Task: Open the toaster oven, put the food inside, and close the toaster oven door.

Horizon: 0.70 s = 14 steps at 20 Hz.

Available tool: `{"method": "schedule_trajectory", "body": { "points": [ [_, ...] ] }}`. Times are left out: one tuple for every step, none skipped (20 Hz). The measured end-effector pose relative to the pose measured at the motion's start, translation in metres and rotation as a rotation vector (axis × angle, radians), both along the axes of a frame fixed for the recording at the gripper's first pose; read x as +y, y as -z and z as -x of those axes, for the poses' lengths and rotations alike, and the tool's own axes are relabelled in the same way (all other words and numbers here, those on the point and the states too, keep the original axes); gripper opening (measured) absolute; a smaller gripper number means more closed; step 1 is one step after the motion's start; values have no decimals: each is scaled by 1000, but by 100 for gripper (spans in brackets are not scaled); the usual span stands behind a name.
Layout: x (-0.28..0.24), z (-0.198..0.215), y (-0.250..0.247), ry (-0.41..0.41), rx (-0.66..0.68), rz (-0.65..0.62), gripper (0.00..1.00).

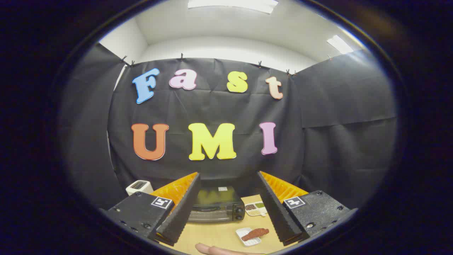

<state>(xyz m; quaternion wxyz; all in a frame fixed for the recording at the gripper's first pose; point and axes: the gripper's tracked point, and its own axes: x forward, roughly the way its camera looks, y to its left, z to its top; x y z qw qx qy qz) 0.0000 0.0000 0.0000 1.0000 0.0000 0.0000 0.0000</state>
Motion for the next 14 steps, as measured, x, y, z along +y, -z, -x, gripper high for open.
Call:
{"method": "schedule_trajectory", "body": {
  "points": [
    [-4, -2, 0, 9, -1, 2, 99],
    [-7, -3, 2, 15, 0, 0, 99],
    [-10, -4, 2, 18, 3, -3, 99],
    [-12, -5, 2, 21, 5, -4, 99],
    [-15, -6, 3, 26, 5, -4, 99],
    [-19, -9, 4, 32, 5, -5, 99],
    [-21, -11, 6, 34, 12, -7, 99],
    [-22, -12, 8, 34, 16, -8, 99],
    [-25, -15, 10, 36, 19, -11, 99],
    [-27, -17, 12, 40, 22, -12, 99],
    [-29, -20, 13, 42, 25, -11, 99],
    [-32, -22, 16, 42, 32, -14, 99],
    [-32, -26, 19, 38, 41, -21, 99],
    [-32, -30, 23, 35, 51, -25, 99]
  ]
}}
